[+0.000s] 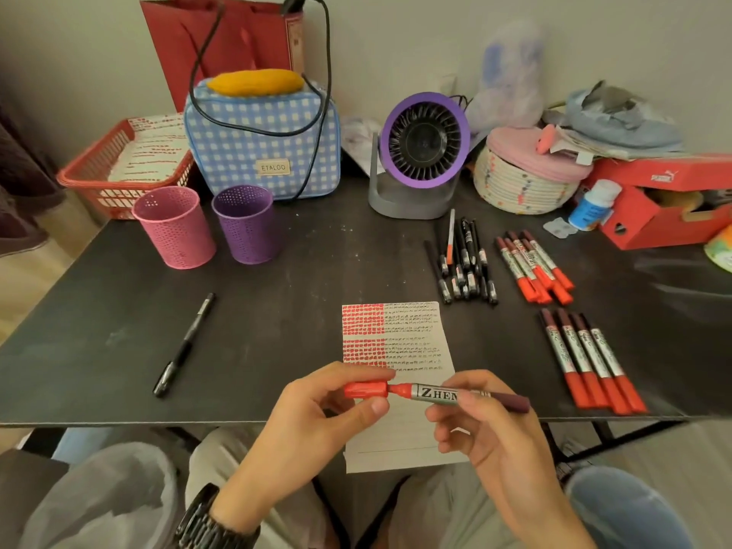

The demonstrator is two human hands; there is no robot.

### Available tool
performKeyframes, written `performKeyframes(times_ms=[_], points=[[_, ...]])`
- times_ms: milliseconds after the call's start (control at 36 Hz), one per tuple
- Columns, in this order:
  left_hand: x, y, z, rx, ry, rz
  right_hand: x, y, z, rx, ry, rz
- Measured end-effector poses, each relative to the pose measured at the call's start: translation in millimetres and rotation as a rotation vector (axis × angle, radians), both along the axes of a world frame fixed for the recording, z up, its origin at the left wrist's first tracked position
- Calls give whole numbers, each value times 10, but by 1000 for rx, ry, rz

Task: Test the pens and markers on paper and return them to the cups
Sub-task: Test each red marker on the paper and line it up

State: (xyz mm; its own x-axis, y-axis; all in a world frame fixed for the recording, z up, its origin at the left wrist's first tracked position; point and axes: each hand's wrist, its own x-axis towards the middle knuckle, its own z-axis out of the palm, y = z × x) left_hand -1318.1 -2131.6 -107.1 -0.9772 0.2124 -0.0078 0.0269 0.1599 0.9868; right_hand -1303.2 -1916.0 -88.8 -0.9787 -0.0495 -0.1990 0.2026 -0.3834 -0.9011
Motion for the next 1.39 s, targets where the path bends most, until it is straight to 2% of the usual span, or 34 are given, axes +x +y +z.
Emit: performKeyframes(times_ms=[278, 417, 611, 667, 722, 861, 917, 944, 1028, 1083, 1167, 1250, 1389], points=[[-38, -15, 42, -98, 68, -61, -17, 52, -9, 80, 14, 89], [-16, -17, 69, -78, 43, -105, -24, 35, -35, 125, 0, 133], [15, -83, 93, -157, 90, -120, 6, 158, -10, 554, 137, 390], [27, -59, 93, -211, 138, -133, 28, 134, -56, 761, 203, 402], [33, -35, 107, -247, 181, -134, 65, 84, -98, 865, 259, 384], [-10, -66, 148, -249, 195, -139, 126, -36, -174, 697, 257, 278], [-8, -74, 137, -167, 171, -101, 144, -81, -218, 586, 217, 244], [-6, -62, 142, -60, 153, -73, 159, -106, -240, 539, 197, 237], [-30, 11, 186, 414, 63, 61, 202, -201, -297, 426, 146, 241], [-65, 74, 239, 644, -33, 133, 223, -271, -328, 402, 136, 243], [-126, 168, 333, 884, -160, 187, 256, -363, -327, 449, 167, 242], [-169, 241, 364, 1025, -254, 236, 290, -423, -268, 552, 188, 228], [-167, 343, 348, 1058, -321, 312, 371, -505, -215, 684, 181, 136]])
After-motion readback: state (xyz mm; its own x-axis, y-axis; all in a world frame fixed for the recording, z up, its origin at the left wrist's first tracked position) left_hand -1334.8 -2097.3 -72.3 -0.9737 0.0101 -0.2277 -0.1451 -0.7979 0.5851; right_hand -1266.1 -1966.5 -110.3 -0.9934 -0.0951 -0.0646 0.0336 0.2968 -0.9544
